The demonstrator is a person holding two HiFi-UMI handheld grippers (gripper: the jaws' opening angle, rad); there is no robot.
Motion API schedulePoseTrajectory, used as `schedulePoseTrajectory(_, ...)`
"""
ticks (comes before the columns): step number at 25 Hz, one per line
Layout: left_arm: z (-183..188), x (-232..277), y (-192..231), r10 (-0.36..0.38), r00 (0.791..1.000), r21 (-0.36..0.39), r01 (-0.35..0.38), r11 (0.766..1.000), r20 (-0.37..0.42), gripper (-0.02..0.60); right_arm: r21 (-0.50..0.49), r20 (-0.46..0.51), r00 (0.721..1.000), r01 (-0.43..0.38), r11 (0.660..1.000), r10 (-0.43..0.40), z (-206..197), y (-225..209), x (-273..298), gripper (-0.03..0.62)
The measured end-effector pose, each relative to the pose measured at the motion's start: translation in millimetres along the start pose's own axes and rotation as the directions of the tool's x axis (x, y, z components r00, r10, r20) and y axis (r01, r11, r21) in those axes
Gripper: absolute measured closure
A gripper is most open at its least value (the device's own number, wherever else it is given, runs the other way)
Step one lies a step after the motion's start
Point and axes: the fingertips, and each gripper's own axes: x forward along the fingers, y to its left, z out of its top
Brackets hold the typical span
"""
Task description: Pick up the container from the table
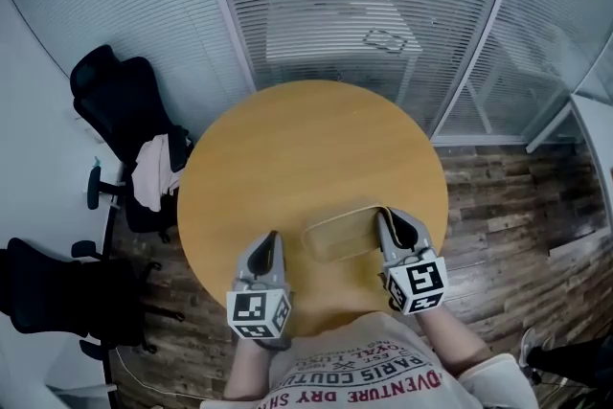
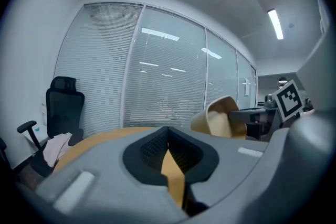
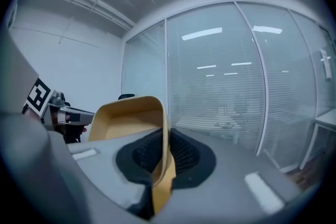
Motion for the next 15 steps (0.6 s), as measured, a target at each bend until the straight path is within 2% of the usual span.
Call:
schedulePoseTrajectory(4, 18.3, -6.8, 2.9, -0.003, 0.999, 0.016, 0.002, 1.0, 0.051, 0.575, -0.092, 0.102, 0.995, 0.023, 0.995, -0.014, 23.8, 7.8, -17.5, 0.567)
schedulePoseTrajectory(9, 26.9, -15.0, -3.4, -0.017, 0.996, 0.042, 0.014, 0.999, 0.083, 0.575, -0.065, 0.128, 0.991, 0.044, 0.997, -0.036, 26.7, 7.6, -27.4, 0.569)
schedulePoseTrajectory(15, 23.3, -17.7, -2.7, -0.018, 0.997, 0.042, 0.015, 0.999, 0.074, 0.575, -0.054, 0.111, 0.993, 0.045, 0.998, -0.039, 19.6, 10.4, -22.4, 0.574)
